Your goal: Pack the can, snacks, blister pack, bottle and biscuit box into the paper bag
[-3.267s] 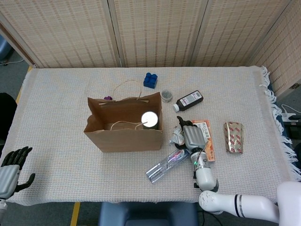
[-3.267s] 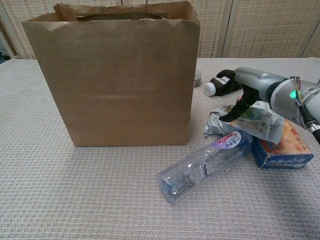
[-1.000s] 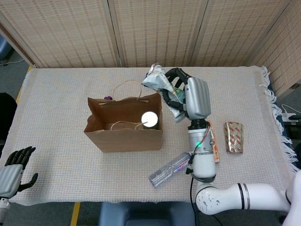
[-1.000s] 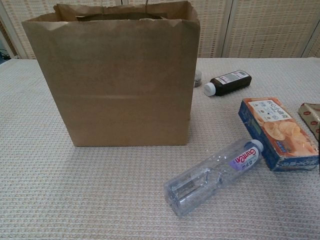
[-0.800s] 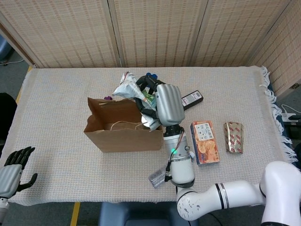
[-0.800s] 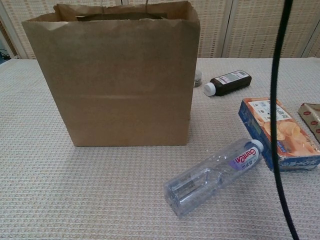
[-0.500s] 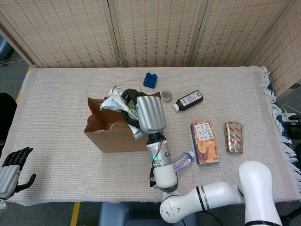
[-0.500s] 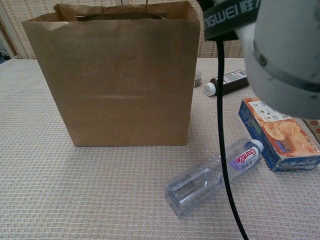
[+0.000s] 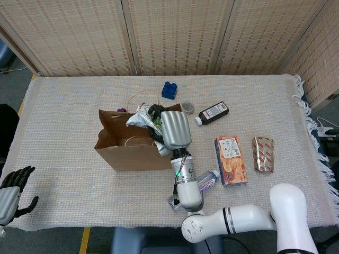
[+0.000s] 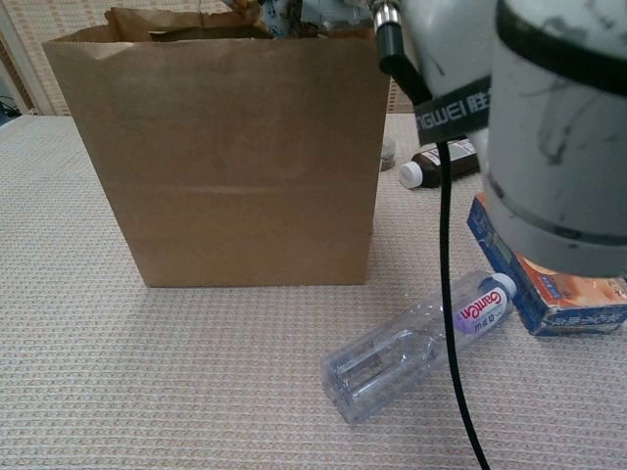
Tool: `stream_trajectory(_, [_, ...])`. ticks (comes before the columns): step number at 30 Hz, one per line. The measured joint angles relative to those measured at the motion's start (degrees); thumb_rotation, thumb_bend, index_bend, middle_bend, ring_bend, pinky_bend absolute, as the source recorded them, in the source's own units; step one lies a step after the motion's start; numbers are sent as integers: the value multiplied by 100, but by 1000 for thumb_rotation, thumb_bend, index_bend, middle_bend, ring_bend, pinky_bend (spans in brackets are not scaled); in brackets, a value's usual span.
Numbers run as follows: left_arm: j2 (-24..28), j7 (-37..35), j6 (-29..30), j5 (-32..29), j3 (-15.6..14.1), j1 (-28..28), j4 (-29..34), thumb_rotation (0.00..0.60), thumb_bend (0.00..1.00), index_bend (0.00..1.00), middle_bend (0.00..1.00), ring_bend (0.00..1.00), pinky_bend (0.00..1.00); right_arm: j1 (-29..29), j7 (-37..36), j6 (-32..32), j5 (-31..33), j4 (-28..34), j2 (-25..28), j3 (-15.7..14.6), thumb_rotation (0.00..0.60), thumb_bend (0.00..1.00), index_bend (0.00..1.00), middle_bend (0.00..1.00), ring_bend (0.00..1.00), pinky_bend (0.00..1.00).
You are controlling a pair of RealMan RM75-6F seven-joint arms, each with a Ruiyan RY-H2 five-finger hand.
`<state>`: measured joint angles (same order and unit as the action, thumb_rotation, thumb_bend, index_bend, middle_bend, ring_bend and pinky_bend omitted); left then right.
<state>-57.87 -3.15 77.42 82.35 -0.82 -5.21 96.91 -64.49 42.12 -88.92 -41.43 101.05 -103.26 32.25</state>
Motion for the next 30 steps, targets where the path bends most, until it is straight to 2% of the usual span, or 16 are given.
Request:
stream_trajectory(2, [-2,4,-11,-8,2,-4,1,600,406,3,0,0,16,31,77,28,102,35,14,-20,600,601,577,661,574,749])
stream_trajectory(4, [-4,11,-16,-9,5,-8,6,600,405,3,0,0,16,61,191,73,267,96,49,-28,600,514,448,588,482,660])
stream_trajectory(6, [-9,19,-17,-6,6,-12,2,600,405,2,0,0,16,90,287,133,471,180,99,-6,600,423,295,482,368,548])
stream_trajectory(9, [-18,28,-28,-5,8,-19,0,600,406,3,0,0,15,138,368,224,716,331,204,75,600,344,116,349,239,413])
stream_trajectory(12, [-21,24,-34,-5,11,-24,-3,600,406,3,0,0,15,170,371,249,722,398,274,115,600,310,19,265,166,355])
stream_trajectory(20, [-32,45,-30,14,11,-31,-4,600,406,2,0,0,15,225,359,183,748,567,401,192,600,243,0,179,106,291])
stream_trajectory(26, [-33,45,-16,3,15,-23,-10,600,405,3,0,0,15,312,166,132,630,757,542,298,600,242,0,178,106,285])
stream_trajectory(30, [-26,39,-5,-1,14,-13,-16,600,405,2,0,0,15,474,-27,67,451,923,814,423,600,242,0,178,106,285])
